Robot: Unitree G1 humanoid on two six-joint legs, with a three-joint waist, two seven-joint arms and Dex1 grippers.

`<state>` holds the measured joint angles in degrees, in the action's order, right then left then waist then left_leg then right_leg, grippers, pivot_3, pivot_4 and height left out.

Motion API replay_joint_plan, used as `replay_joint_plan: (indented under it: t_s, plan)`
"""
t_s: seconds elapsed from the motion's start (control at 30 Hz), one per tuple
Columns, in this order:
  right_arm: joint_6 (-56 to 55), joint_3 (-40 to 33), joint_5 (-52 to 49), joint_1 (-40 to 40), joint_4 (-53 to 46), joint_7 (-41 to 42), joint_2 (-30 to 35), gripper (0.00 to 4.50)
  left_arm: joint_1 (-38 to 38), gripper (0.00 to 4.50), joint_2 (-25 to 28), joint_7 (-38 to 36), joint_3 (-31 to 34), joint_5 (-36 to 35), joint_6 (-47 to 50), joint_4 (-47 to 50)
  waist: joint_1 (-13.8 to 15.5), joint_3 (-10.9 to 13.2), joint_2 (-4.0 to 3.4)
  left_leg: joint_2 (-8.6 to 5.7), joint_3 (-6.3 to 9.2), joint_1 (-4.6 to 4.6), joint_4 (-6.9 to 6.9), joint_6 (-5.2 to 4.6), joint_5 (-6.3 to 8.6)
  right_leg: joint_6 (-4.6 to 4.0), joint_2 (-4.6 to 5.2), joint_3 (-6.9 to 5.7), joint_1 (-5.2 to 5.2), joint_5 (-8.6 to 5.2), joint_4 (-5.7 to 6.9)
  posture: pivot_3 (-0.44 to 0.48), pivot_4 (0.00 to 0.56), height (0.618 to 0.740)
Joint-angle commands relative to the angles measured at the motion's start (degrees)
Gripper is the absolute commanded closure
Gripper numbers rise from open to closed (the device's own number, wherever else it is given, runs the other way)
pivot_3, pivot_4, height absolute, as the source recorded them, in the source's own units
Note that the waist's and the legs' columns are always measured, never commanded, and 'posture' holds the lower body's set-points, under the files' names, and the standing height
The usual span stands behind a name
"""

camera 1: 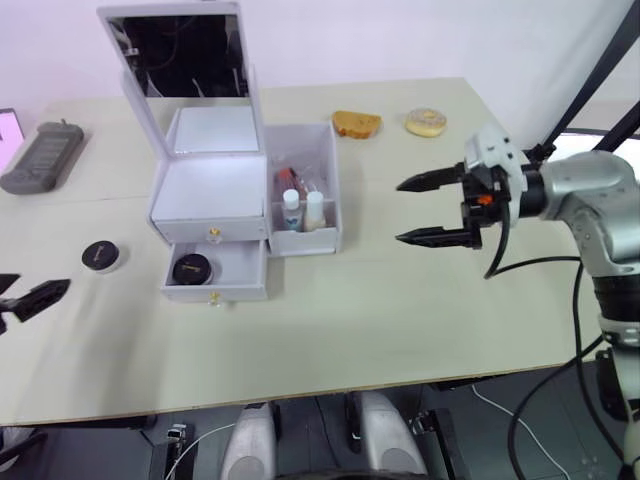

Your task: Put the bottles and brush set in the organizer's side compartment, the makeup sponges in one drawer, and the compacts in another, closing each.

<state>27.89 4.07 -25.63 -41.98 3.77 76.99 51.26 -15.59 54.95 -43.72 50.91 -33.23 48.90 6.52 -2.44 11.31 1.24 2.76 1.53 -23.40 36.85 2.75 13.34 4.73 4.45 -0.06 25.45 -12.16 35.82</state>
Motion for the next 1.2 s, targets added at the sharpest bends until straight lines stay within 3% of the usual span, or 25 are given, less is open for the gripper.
replay_joint_plan:
  t_s: [0.03, 0.3, 0.57, 0.73, 1.07, 1.2]
  plan:
    - [-3.62, -5.37, 1.11, 3.31, 3.99, 0.32, 3.56, 0.0, -2.85, 0.03, -3.39, 0.2, 3.67, 3.51, -6.99, -6.59, 0.01, 0.0, 0.0, -0.02, -0.05, -0.01, -0.05, 0.0, 0.0, -0.01, 0.05, 0.0, -0.01, 0.01, -0.08, 0.0, 0.15, 0.74]
    - [-11.35, -12.15, 2.8, 15.4, 14.24, -2.41, 3.68, 0.0, -7.9, 0.03, -7.37, 0.79, 5.29, 9.78, -25.16, -21.13, 0.13, -0.07, 0.12, -0.01, -0.19, 0.06, -0.58, 0.06, 0.03, -0.17, 0.04, -0.01, 0.0, 0.11, -0.44, 0.0, 0.15, 0.74]
    - [-11.12, -12.5, 2.4, 16.6, 13.89, -2.05, 3.57, 0.0, -10.76, 0.03, -8.83, -2.3, 7.48, 5.92, -26.83, -20.23, -0.1, -0.07, 0.11, 0.02, -0.23, 0.17, -0.56, 0.06, 0.03, 0.01, 0.06, 0.01, -0.01, 0.01, -0.42, 0.0, 0.15, 0.74]
    - [-6.24, -9.8, 0.1, 13.45, 6.21, -0.78, 1.78, 0.0, -8.57, 0.03, -8.61, -2.25, 5.55, 3.58, -24.97, -14.21, -0.06, -0.07, 0.11, 0.03, -0.23, 0.19, -0.54, 0.06, 0.03, 0.0, 0.07, 0.0, -0.02, 0.01, -0.42, 0.0, 0.15, 0.74]
    - [8.37, -3.18, -5.5, 2.26, -13.24, -8.26, -7.54, 0.0, -1.21, 0.03, -6.89, 1.26, -4.94, 2.37, -14.82, -0.53, -0.15, -0.03, 0.02, -0.01, 0.02, 0.08, -0.69, 0.05, 0.02, -0.08, 0.05, -0.2, -0.08, 0.07, -0.36, 0.0, 0.15, 0.74]
    - [12.12, -2.66, -7.45, 0.46, -16.41, -10.27, -8.99, 0.0, 3.37, 0.03, -7.37, 4.09, -8.7, 2.79, -13.21, 0.7, -1.17, 0.03, -0.1, -1.56, 3.19, -0.05, -0.68, 0.07, -0.05, 0.47, 1.23, -2.51, -1.23, -0.72, 0.16, 0.0, 0.15, 0.74]
